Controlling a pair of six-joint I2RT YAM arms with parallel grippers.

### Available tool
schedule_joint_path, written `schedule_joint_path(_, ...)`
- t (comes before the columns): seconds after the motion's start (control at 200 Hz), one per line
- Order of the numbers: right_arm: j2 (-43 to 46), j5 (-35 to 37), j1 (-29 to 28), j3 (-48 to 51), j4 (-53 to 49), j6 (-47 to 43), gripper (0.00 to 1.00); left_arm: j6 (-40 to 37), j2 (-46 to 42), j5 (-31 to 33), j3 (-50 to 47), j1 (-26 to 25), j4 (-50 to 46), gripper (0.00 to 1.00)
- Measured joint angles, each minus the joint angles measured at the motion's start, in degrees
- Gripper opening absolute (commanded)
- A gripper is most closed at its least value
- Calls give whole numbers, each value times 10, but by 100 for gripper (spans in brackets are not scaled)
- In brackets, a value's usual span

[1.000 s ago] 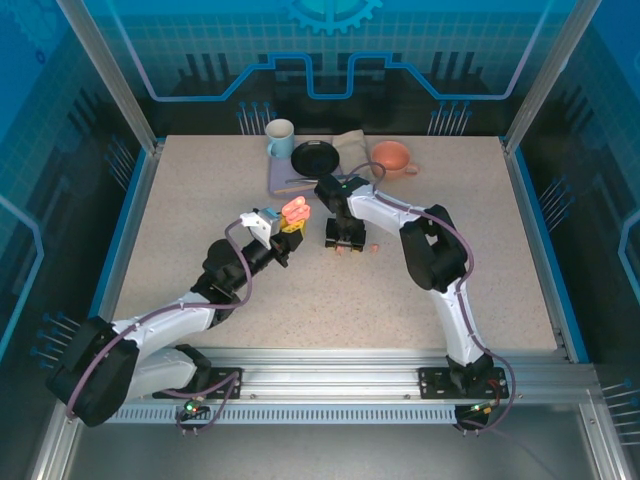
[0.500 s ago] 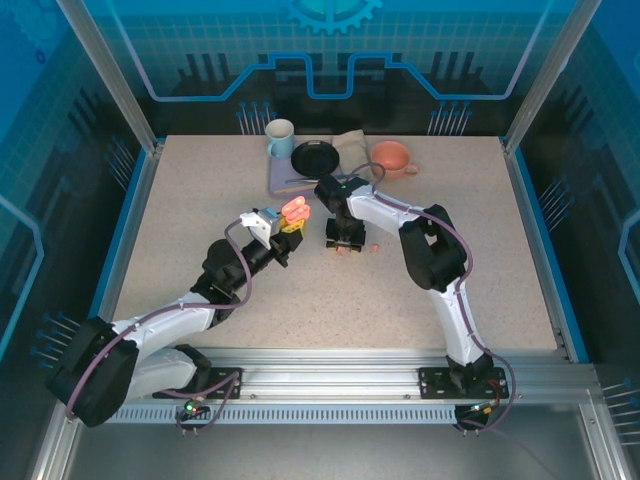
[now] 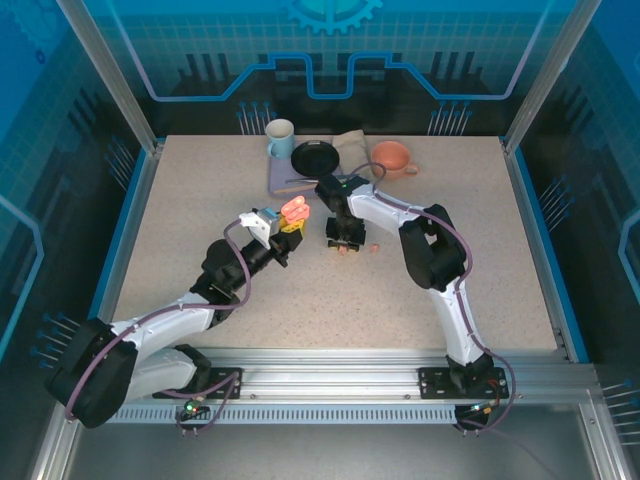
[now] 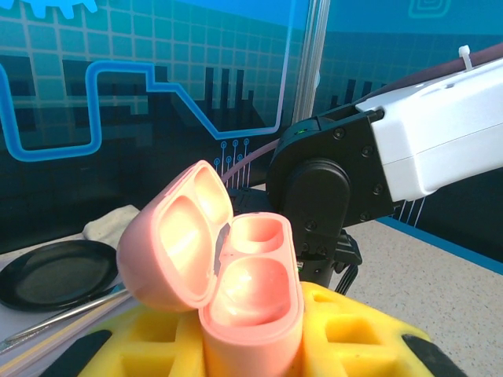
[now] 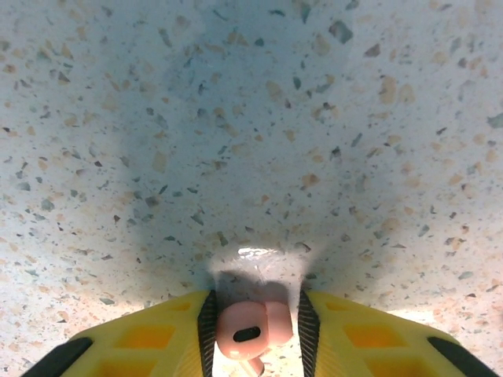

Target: Insert the wireless bluetooth earbuds into the charging case

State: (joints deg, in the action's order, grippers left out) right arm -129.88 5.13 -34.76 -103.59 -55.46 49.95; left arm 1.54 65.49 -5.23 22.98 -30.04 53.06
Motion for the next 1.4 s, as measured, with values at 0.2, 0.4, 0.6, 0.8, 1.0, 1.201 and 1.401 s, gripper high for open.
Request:
schedule_joint_path(0.2, 0, -8, 3, 0, 1, 0, 27, 0, 0, -2, 0, 0, 0, 0)
schedule_joint_path(0.4, 0, -10, 4, 0, 0, 0, 26, 0, 0, -2, 0, 0, -1, 0)
schedule_joint_path(0.6, 6, -11, 6, 7, 10, 0, 26, 0, 0, -2, 0, 0, -3, 0)
schedule_joint_path(0.8, 34, -6, 6, 25, 35, -3, 26, 0, 0, -13, 0, 0, -8, 0)
schedule_joint_path(1.0, 98, 9, 7, 47, 42, -12, 26, 0, 0, -30, 0, 1, -18, 0)
schedule_joint_path(1.201, 173, 23, 11, 79, 51, -20, 26, 0, 0, -37, 0, 1, -22, 0)
schedule_joint_path(1.401, 251, 36, 15, 109, 59, -31, 26, -1, 8, -42, 0, 1, -23, 0)
